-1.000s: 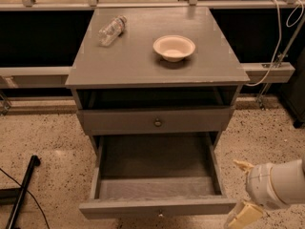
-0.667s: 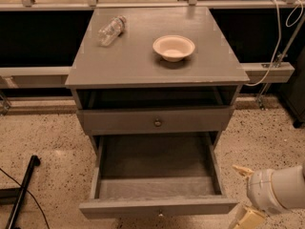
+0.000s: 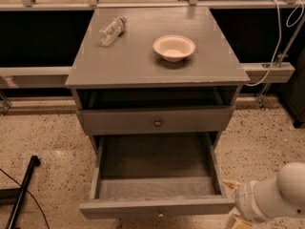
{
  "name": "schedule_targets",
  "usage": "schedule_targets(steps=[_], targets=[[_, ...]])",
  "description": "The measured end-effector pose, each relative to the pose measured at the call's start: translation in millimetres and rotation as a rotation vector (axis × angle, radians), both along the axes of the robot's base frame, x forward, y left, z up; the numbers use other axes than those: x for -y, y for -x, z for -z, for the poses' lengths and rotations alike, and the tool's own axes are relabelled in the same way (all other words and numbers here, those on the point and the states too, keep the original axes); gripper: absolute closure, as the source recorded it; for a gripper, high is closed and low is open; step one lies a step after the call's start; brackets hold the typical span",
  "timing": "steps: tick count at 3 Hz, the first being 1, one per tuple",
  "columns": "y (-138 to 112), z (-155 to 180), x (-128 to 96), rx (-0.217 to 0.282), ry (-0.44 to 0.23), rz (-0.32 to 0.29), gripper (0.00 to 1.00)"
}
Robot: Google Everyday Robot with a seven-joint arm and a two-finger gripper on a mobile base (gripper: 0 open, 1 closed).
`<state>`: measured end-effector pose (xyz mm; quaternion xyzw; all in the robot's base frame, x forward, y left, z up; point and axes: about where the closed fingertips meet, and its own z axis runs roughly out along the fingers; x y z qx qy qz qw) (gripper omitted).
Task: Close middle drawer
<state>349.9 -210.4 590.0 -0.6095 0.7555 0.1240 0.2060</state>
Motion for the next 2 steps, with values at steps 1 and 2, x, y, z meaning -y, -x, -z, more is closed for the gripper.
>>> schedule_targets(steps=[1,2], targets=[[13.2,45.4,-8.8,0.034,0.027,-0.107,0.27],[22.3,90.5,-20.4,0.078,0.022,-0.161,0.50]])
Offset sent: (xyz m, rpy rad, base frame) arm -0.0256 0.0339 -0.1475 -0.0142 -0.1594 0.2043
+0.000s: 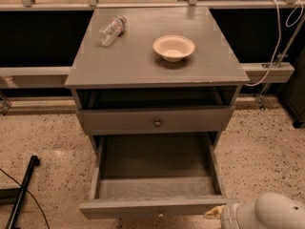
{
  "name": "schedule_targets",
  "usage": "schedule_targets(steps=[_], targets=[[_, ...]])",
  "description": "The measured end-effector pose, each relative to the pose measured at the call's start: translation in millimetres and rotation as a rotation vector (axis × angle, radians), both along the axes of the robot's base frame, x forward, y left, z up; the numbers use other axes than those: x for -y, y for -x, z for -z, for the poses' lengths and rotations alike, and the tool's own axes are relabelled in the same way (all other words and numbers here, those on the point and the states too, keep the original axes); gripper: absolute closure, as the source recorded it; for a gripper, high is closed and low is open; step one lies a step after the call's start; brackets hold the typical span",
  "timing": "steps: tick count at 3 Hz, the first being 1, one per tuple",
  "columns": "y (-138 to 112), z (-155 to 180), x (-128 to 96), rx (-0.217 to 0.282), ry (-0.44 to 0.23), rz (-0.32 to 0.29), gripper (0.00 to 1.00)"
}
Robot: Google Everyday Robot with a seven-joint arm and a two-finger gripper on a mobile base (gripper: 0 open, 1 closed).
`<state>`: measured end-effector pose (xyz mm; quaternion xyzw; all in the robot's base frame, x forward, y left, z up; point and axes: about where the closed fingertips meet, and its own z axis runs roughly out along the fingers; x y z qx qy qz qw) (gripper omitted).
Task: Close middle drawer
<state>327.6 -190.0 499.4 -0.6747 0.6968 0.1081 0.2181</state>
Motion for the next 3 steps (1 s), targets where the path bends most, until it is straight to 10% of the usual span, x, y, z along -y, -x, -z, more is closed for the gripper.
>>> schedule_targets(steps=[2,3], targets=[[-4.5,5.3,-1.3,0.021,-0.003,0.006,0.96],[-1.7,44.2,-23.8,-0.030,-0.041,-0.012,1.00]])
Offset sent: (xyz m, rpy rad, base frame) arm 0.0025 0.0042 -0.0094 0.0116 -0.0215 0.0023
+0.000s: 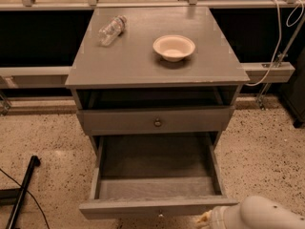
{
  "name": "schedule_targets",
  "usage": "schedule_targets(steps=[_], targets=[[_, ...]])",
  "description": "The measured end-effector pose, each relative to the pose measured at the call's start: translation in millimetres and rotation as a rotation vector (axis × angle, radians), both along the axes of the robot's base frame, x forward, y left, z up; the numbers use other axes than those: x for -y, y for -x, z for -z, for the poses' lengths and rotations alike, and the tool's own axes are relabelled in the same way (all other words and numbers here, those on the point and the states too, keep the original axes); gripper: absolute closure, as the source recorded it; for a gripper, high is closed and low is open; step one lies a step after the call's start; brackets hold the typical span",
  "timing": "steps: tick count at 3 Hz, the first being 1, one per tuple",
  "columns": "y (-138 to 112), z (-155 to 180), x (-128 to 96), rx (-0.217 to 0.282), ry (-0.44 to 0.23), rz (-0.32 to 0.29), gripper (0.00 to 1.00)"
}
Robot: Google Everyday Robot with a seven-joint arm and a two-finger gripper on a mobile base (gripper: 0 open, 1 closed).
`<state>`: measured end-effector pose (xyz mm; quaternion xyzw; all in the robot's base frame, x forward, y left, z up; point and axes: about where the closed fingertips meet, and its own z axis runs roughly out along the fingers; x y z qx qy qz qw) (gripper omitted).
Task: Close middle drawer
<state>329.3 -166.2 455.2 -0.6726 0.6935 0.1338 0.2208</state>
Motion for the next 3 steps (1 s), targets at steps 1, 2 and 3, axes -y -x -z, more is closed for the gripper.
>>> schedule_targets(steps=[1,2,3], targets=[[4.2,67.2,-26.4,-0.044,-0.049,0.038,1.00],[-1.1,90.2,-37.5,-0.021,-0.087,0.064,1.00],[-16.5,98.1,-42.3,0.027,-0.131,0.101,1.00]])
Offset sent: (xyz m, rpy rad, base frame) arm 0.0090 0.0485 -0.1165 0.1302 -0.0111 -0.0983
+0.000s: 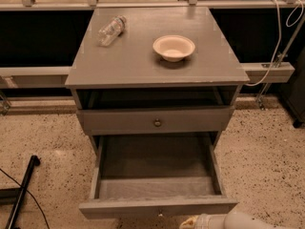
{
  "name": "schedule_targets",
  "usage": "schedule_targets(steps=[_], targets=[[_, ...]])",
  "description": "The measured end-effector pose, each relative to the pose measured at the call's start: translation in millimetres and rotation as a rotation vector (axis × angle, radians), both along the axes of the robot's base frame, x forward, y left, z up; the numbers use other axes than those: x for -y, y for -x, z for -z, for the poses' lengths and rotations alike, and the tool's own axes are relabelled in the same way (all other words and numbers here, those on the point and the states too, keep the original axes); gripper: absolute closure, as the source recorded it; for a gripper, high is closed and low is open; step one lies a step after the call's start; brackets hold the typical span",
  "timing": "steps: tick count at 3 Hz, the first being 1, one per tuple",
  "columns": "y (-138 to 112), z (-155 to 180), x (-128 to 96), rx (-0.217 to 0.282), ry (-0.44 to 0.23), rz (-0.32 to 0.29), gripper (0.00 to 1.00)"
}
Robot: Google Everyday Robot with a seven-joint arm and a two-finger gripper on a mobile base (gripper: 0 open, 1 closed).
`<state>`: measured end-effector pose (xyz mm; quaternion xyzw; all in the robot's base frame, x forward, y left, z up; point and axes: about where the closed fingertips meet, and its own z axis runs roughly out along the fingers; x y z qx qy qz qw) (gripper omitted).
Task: Close middle drawer
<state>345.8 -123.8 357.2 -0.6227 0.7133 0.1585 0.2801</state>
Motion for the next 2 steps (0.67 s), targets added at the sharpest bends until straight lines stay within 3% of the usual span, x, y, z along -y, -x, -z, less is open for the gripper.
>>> schedule_targets(steps=[2], targets=[[-56.8,-9.1,-2.5,0.128,-0.062,0.101,1.00]])
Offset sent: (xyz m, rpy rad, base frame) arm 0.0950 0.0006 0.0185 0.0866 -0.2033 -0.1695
